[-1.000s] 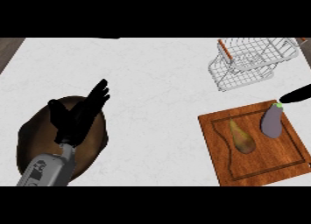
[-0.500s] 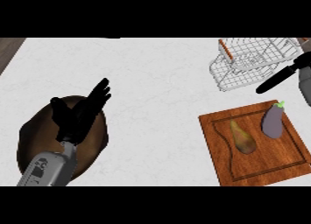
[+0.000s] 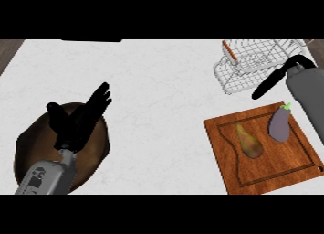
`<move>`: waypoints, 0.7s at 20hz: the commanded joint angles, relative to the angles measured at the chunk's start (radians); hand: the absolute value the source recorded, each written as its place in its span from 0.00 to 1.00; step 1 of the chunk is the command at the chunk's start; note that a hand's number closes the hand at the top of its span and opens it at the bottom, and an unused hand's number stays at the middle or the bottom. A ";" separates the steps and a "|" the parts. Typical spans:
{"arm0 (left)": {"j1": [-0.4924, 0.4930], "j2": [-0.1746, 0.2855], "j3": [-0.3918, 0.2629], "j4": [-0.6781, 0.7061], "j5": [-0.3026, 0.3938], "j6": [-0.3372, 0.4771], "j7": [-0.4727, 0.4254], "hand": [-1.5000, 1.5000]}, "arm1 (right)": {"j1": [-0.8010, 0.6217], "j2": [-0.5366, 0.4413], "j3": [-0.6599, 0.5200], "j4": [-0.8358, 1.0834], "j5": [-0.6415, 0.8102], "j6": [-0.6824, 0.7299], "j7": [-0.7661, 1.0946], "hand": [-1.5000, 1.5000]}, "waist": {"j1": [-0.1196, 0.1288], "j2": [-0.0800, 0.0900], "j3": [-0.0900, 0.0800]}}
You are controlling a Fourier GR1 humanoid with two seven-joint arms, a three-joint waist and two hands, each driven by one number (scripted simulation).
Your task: Pick the eggplant from the cutting board and place it in the tiered basket
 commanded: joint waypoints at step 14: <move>0.003 -0.034 0.020 -0.005 -0.028 0.042 0.026 0.50 | -0.042 0.051 0.042 0.169 0.070 0.054 0.154 0.00 | -0.050 -0.012 0.000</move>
